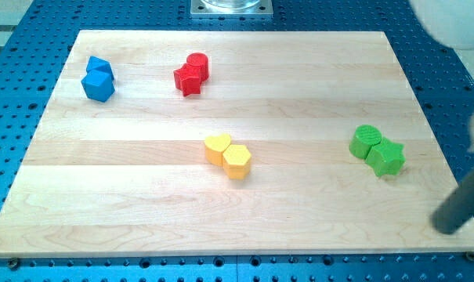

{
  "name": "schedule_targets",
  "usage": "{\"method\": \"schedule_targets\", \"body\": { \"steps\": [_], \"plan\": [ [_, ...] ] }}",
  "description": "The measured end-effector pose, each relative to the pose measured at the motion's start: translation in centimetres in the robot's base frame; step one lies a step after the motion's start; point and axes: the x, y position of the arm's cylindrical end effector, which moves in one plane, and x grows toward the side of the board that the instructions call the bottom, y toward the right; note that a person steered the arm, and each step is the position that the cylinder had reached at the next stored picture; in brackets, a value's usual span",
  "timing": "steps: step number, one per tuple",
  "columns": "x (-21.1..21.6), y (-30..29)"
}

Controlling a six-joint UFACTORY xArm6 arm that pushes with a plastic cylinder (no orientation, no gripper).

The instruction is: Place your arm close to the green star

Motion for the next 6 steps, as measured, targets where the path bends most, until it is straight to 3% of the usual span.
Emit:
{"method": "schedule_targets", "body": {
  "steps": [1,2,3,5,6],
  "plan": [
    [0.0,1.8],
    [-3.9,0.9],
    [-10.3,-1.6],
    [-10.1,-2.9],
    [-4.5,-1.4]
  ]
}}
